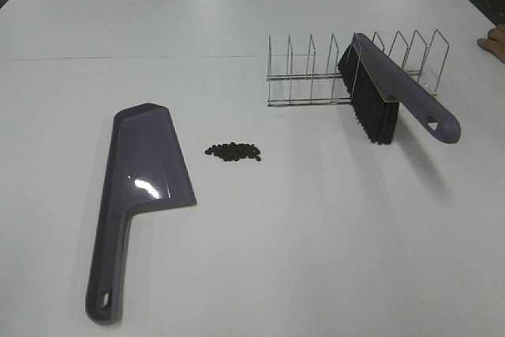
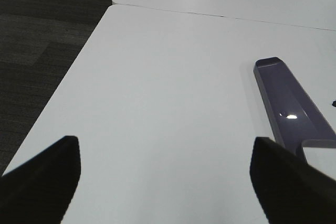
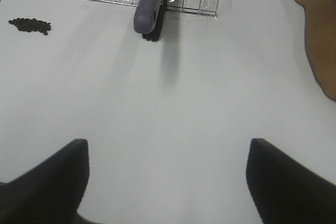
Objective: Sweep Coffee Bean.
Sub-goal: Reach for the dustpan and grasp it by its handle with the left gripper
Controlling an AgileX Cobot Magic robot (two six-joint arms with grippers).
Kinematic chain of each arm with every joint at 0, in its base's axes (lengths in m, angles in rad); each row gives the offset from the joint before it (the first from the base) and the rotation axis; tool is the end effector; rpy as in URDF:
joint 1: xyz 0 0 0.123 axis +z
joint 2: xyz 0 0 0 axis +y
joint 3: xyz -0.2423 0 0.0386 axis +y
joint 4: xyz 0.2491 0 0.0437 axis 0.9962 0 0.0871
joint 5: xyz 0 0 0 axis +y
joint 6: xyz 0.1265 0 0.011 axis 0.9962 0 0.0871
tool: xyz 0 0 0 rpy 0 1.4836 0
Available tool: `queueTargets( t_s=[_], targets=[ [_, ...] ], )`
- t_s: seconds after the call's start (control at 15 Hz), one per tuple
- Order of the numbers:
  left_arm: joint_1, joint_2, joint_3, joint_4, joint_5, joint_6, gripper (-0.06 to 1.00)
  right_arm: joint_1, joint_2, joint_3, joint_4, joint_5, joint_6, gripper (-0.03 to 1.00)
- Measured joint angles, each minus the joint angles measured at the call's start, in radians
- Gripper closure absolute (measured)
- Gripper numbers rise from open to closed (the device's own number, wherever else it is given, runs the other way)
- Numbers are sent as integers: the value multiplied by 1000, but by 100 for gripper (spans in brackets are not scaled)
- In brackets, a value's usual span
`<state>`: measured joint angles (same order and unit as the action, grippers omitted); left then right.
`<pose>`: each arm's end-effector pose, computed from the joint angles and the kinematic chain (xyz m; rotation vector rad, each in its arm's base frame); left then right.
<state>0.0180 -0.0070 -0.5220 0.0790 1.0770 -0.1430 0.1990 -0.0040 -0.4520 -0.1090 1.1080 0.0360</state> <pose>0.0638 0.0100 0.2671 -0.1689 2.0221 0.0154 0.0699 0.0015 0.2421 -0.1681 2.1236 0.0058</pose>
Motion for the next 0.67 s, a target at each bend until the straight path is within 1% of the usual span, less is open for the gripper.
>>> queueTargets(
  t_s=[0.67],
  targets=[
    [0, 0, 0, -1, 0, 10, 15, 0, 0, 0, 1, 0, 0, 25]
  ],
)
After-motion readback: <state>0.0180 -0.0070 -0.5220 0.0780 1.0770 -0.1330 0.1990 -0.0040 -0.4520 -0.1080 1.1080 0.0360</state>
